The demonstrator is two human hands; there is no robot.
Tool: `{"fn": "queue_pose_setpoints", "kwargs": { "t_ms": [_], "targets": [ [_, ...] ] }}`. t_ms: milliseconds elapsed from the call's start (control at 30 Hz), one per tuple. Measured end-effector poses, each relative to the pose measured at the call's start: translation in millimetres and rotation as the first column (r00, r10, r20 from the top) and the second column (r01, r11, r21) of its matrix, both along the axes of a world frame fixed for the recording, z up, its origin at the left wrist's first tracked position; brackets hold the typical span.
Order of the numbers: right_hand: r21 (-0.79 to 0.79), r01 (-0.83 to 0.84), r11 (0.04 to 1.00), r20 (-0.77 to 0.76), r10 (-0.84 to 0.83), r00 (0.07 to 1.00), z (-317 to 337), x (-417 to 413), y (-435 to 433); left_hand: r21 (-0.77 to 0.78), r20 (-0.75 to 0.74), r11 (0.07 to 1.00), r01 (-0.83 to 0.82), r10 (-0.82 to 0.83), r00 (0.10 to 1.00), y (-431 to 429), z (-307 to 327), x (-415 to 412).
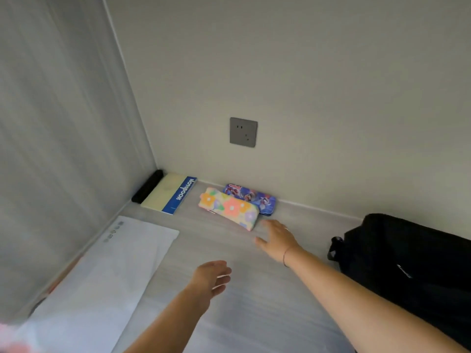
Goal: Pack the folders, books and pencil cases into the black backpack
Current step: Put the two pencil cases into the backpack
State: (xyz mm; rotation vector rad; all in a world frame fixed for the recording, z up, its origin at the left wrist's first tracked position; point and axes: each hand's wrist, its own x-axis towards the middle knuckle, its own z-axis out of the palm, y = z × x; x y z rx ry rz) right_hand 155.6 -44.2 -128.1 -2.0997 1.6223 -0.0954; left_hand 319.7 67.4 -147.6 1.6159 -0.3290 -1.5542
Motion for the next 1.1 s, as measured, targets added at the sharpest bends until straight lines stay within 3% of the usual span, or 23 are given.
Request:
{"fn": "queue_pose_setpoints", "kwargs": {
  "t_ms": [133,300,533,600,733,867,967,1100],
  "targets": [
    [0.01,0.019,1.0,-0.061,-0.018,0.998,-17.7,60.6,-56.4,0.052,-0.008,0.999,-0.002,0.002,1.0,-30.3,-14.4,32.7],
    [0.012,0.035,0.999,-0.155,-0.033,0.987,-57.3,96.6,-106.4,-0.038,0.086,0.999,-0.035,0.038,0.996,-127.8,-29.8,62.3],
    [-0.102,0.048,0.994,-0.146,-0.063,0.987,-92.2,107.1,-150.4,-0.141,-0.277,0.963,-0.229,0.184,0.943,-206.8,-64.5,59.4],
    [-0.109,0.009,0.994,-0.141,-0.024,0.99,-97.5,109.8,-151.1,-0.146,-0.306,0.95,-0.277,0.223,0.925,-214.7,-75.1,56.8],
    [0.114,-0.008,0.993,0.127,-0.007,0.992,-96.6,110.9,-130.5,-0.103,-0.304,0.971,-0.217,0.177,0.936,-215.8,-86.1,52.6],
    [0.234,-0.018,0.972,0.398,-0.079,0.914,-82.5,100.4,-101.4,-0.095,-0.183,0.976,-0.197,0.177,0.967,-191.5,-89.4,52.7],
    [0.378,0.045,0.925,0.55,-0.264,0.793,-70.3,81.0,-64.7,-0.238,-0.241,0.967,-0.085,0.026,0.97,-147.5,-73.3,39.7],
    [0.551,0.143,0.822,0.637,-0.525,0.565,-43.3,32.5,-12.1,-0.267,-0.224,0.958,0.103,-0.165,0.96,-100.7,-39.6,-5.5]
  ]
}}
